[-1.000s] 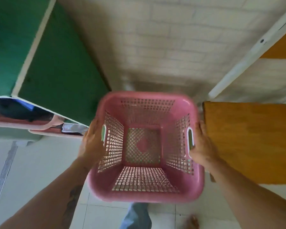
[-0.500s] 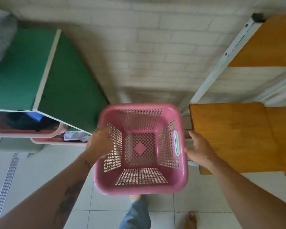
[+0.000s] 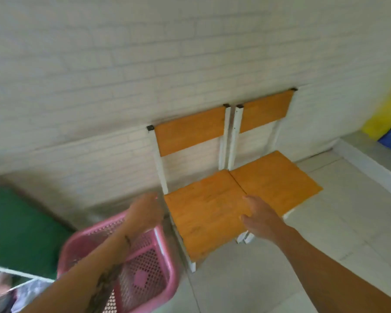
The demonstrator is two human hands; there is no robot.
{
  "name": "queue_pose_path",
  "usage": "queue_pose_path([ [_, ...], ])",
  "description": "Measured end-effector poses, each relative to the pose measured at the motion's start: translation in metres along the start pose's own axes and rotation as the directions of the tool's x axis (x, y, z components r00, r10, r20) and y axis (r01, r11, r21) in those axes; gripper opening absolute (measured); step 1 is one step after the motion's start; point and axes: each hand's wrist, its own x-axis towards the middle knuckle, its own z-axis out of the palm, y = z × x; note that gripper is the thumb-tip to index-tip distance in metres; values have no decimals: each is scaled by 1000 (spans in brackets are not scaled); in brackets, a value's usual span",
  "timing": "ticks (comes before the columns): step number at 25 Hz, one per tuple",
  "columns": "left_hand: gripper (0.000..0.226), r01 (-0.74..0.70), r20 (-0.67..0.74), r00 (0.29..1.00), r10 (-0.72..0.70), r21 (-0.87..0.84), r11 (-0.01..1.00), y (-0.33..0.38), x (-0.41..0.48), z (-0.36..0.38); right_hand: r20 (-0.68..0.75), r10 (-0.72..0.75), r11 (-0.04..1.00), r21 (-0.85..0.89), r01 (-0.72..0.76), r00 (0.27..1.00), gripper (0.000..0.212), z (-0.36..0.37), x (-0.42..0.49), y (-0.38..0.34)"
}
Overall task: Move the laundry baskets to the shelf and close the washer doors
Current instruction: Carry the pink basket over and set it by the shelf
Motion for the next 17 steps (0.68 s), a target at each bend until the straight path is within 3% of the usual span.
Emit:
queue_pose_path([
  [4,61,-210,13,978,210,28,977,159,-13,33,-157,72,996,55,-64,985,67,-93,-53,102],
  [8,59,-422,81,904,419,34,906,315,-34,84,-323,171,985,42,-167,931,64,-178,-114,214],
  [13,50,-685,185,723,666,66,725,482,-57,141,-474,361,931,136,-338,803,69,-252,-174,336],
  [17,50,-794,244,595,766,28,608,606,-53,193,-542,486,866,196,-460,685,68,-300,-203,422],
])
